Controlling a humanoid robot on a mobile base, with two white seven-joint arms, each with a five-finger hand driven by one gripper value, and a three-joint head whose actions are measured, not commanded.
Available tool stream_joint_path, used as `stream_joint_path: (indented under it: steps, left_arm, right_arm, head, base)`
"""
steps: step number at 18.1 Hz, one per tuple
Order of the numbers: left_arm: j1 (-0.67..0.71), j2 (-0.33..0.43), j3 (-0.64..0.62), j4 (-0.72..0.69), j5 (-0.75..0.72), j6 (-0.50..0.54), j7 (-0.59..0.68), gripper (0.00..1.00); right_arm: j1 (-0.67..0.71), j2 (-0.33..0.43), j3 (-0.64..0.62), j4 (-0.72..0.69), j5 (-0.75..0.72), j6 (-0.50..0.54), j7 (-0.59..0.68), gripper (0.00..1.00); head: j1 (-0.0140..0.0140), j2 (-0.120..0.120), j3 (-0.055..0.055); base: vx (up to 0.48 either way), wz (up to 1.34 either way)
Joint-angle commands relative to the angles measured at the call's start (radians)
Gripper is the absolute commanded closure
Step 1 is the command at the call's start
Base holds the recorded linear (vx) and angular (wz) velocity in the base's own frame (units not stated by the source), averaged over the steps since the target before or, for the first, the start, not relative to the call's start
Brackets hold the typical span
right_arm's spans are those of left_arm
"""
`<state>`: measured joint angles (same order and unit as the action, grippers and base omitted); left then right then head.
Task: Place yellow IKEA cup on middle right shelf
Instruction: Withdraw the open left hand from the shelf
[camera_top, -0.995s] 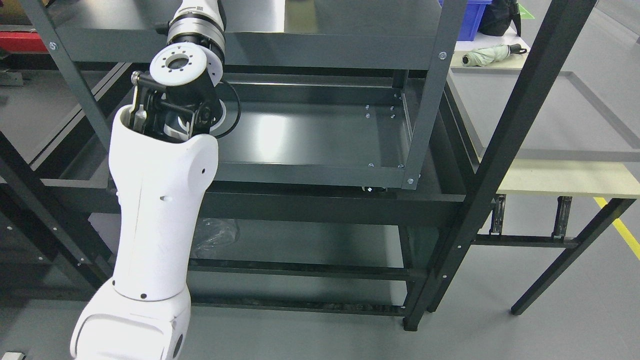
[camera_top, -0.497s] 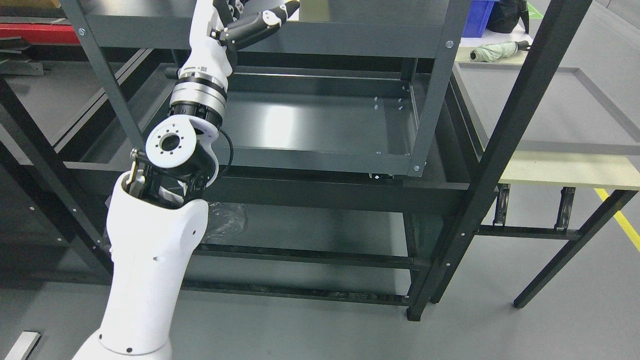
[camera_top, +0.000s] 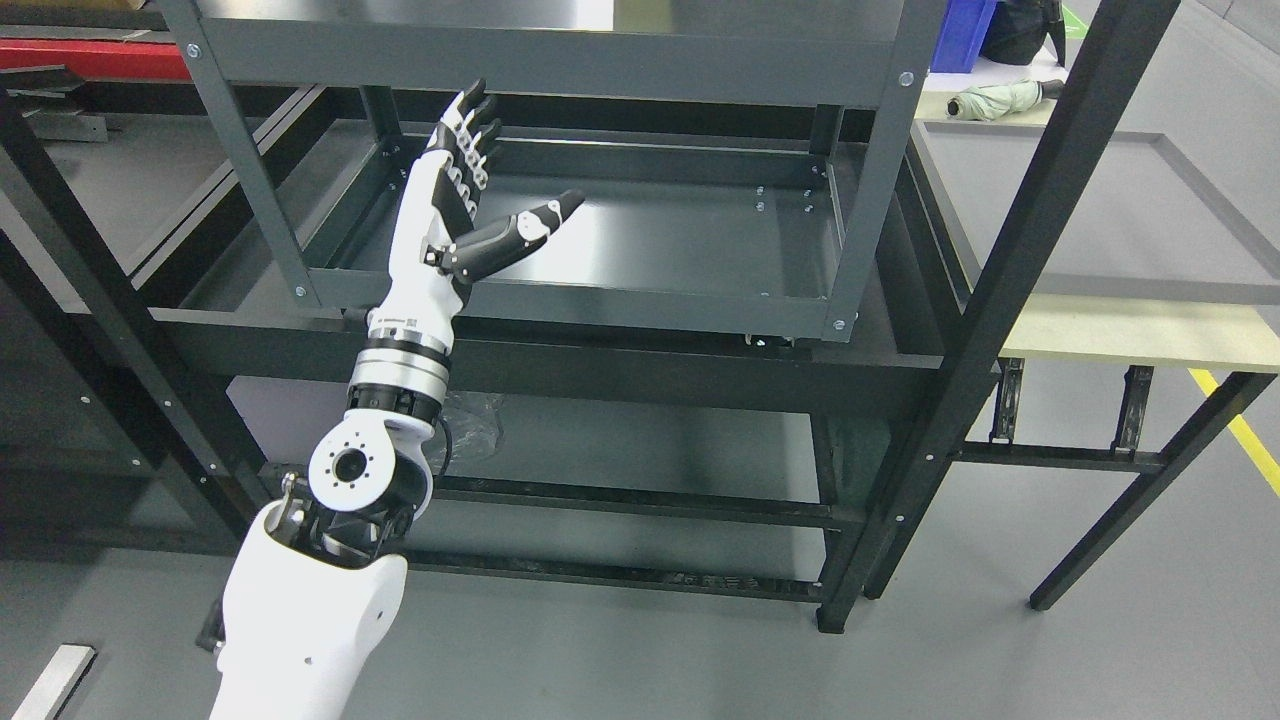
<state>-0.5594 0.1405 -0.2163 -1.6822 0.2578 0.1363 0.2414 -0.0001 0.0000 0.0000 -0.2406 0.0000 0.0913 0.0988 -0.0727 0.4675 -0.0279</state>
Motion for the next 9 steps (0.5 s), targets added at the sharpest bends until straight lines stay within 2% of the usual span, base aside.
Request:
stream_joint_path:
  steps: [1,4,9]
  left_arm:
    - [0.111,0.028,0.132,0.212,-0.006,-0.05,-0.001,0.01]
    - [0.202,0.031,0.164,0.245,-0.006,-0.05,-0.002,0.01]
    - [0.274,0.028,0.213,0.303,-0.005,-0.047,-0.094,0.01]
  right_arm:
    - [0.011,-0.017,0.017,0.0,-0.025,0.001,-0.215,0.01]
    - [0.011,-0.017,0.017,0.0,-0.025,0.001,-0.215,0.01]
    - [0.011,-0.017,0.017,0.0,-0.025,0.001,-0.215,0.01]
  head:
    - [0.0,0.0,0.0]
    - [0.0,0.0,0.0]
    - [0.0,0.0,0.0]
  base:
    - [0.01,0.0]
    - [0.0,0.0]
    - [0.0,0.0]
